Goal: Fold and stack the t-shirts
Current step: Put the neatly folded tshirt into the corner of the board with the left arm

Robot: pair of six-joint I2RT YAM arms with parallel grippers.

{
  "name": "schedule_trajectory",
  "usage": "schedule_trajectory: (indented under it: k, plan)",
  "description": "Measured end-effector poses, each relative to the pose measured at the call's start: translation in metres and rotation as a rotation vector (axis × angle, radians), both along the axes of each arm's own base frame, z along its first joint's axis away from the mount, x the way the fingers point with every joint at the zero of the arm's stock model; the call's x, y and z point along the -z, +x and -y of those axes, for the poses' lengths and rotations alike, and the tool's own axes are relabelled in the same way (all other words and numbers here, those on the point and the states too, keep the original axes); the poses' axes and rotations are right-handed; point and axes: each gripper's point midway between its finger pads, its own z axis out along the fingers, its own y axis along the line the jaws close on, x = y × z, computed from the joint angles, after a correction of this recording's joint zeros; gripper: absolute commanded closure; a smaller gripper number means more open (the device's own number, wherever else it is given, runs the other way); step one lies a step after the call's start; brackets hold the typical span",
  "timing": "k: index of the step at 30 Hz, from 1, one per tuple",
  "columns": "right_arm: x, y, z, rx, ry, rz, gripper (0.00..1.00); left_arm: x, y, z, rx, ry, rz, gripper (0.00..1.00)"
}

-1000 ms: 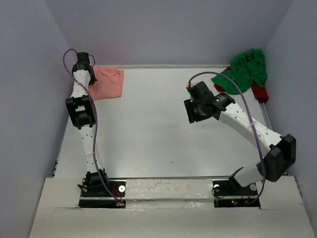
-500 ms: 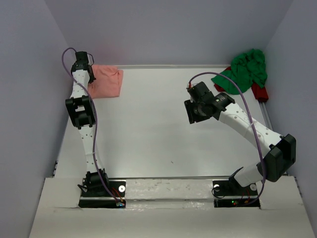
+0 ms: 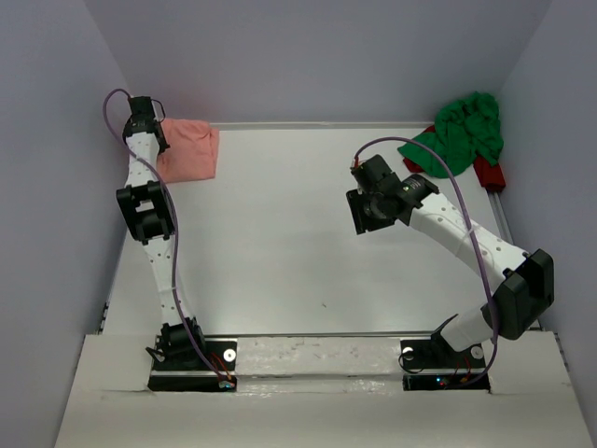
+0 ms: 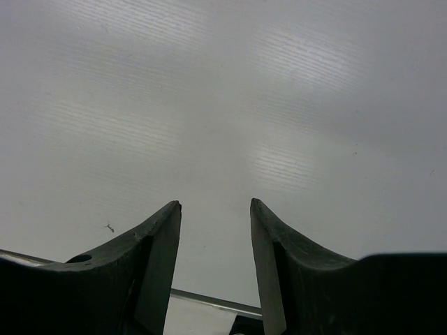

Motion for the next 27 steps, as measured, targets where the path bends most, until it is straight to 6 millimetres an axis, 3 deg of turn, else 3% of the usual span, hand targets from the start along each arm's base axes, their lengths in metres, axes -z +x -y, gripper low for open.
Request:
schedule_trajectory:
  k: [4,7,10,15,17,19,20,27]
  plan:
    - [0.000,0.000,0.000,0.004,0.001,-0.002,0.50,0.001,0.002,-0.004,-0.006,0.004,0.009,0.94]
    - [0.001,-0.001,0.000,0.005,0.000,-0.004,0.50,0.004,0.003,-0.006,-0.008,0.009,0.010,0.68]
    - [0.001,-0.002,0.001,0.006,-0.002,-0.009,0.50,0.008,0.004,-0.009,-0.012,0.021,0.006,0.54]
    - [0.002,-0.002,0.001,0.006,-0.002,-0.010,0.50,0.007,0.006,-0.014,-0.028,0.044,0.018,0.43]
    - [0.003,-0.003,0.001,0.006,-0.004,-0.013,0.50,0.004,0.009,-0.017,-0.038,0.056,0.032,0.30]
    - [0.006,-0.005,0.002,0.005,-0.008,-0.023,0.50,0.002,0.010,-0.019,-0.046,0.066,0.038,0.30]
    - [0.008,-0.006,0.003,0.004,-0.009,-0.027,0.50,0.001,0.010,-0.020,-0.052,0.072,0.042,0.13]
    - [0.015,-0.010,0.003,-0.002,-0.012,-0.049,0.50,0.006,0.004,-0.029,-0.109,0.122,0.035,0.11]
